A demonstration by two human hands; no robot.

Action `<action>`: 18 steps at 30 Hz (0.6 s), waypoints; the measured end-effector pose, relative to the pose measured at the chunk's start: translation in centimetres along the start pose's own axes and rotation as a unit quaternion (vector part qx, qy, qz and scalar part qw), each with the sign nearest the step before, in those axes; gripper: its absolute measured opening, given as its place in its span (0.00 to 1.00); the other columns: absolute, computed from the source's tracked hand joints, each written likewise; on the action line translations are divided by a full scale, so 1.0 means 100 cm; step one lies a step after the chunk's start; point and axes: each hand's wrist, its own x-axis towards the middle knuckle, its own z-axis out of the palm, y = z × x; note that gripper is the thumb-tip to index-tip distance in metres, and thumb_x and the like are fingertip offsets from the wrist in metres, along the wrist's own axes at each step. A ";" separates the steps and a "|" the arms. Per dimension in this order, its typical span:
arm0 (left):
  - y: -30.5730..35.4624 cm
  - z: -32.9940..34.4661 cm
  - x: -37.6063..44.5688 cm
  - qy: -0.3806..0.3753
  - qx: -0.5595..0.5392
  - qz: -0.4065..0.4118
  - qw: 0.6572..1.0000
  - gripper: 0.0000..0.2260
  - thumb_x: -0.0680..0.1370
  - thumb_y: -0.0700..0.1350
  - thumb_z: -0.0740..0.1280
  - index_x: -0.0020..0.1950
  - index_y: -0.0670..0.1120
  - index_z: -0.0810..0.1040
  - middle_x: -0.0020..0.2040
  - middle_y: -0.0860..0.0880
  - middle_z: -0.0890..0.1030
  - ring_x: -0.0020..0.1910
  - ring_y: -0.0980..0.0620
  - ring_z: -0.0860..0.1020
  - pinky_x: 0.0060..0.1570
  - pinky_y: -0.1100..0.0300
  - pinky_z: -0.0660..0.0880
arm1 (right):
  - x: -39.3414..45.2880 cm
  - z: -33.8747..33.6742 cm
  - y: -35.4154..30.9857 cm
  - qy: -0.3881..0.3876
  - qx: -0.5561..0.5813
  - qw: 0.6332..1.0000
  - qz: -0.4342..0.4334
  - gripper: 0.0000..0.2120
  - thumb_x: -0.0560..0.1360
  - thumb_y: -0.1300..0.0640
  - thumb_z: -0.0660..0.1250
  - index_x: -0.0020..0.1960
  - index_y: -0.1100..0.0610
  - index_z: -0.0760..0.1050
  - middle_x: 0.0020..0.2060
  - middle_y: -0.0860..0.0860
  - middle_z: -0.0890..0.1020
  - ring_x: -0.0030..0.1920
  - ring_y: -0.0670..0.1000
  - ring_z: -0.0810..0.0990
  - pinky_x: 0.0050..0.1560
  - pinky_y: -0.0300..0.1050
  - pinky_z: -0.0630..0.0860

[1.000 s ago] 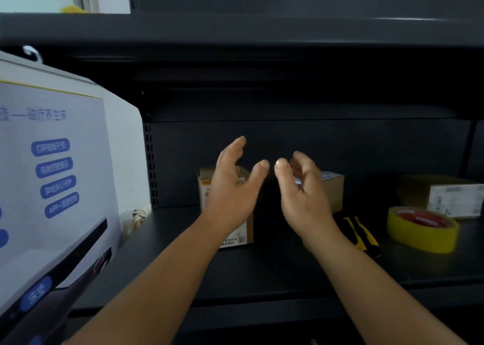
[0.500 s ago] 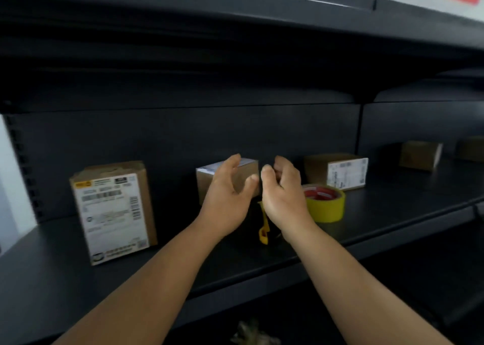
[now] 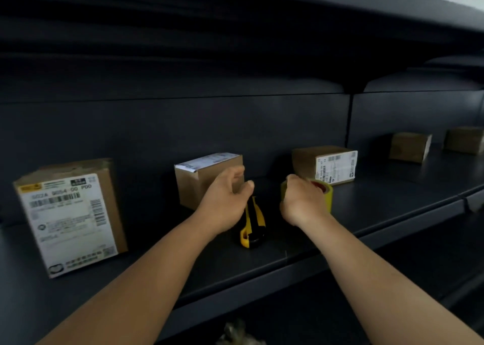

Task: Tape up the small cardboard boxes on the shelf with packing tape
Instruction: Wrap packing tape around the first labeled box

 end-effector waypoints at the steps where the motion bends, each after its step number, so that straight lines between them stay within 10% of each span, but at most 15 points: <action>1: 0.001 -0.001 0.000 0.002 -0.002 0.001 1.000 0.21 0.80 0.48 0.62 0.73 0.49 0.64 0.71 0.52 0.69 0.70 0.57 0.66 0.61 0.66 0.62 | 0.000 -0.002 0.000 0.000 -0.001 1.000 0.000 0.12 0.72 0.64 0.63 0.56 0.59 0.71 0.54 0.57 0.78 0.56 0.59 0.77 0.51 0.47 0.69; 6: 0.005 -0.007 0.000 -0.004 -0.019 0.019 1.000 0.19 0.81 0.46 0.61 0.72 0.50 0.66 0.69 0.53 0.71 0.67 0.59 0.67 0.60 0.66 0.64 | 0.006 -0.009 0.002 -0.012 0.024 1.000 0.006 0.10 0.71 0.67 0.62 0.47 0.55 0.75 0.39 0.51 0.77 0.49 0.56 0.79 0.41 0.44 0.70; 9: 0.008 -0.012 -0.002 -0.013 -0.028 0.035 0.999 0.19 0.81 0.45 0.61 0.72 0.50 0.66 0.69 0.54 0.71 0.62 0.63 0.67 0.60 0.67 0.65 | 0.009 -0.016 0.004 0.023 0.167 0.986 -0.001 0.17 0.73 0.65 0.62 0.59 0.53 0.78 0.53 0.52 0.82 0.57 0.55 0.78 0.53 0.40 0.74; 15: 0.013 -0.027 -0.003 -0.012 -0.007 0.076 0.997 0.23 0.80 0.41 0.63 0.73 0.51 0.64 0.70 0.56 0.69 0.66 0.63 0.67 0.54 0.77 0.65 | -0.003 -0.031 -0.023 0.056 0.464 0.883 -0.033 0.16 0.76 0.65 0.64 0.64 0.56 0.75 0.57 0.50 0.80 0.57 0.47 0.78 0.59 0.39 0.73; 18: 0.014 -0.039 -0.006 0.008 0.022 0.114 0.993 0.26 0.76 0.43 0.69 0.72 0.52 0.66 0.65 0.55 0.68 0.62 0.62 0.68 0.43 0.85 0.64 | -0.010 -0.036 -0.044 0.031 0.553 0.831 -0.045 0.12 0.76 0.66 0.65 0.56 0.53 0.77 0.47 0.45 0.81 0.45 0.41 0.80 0.42 0.31 0.77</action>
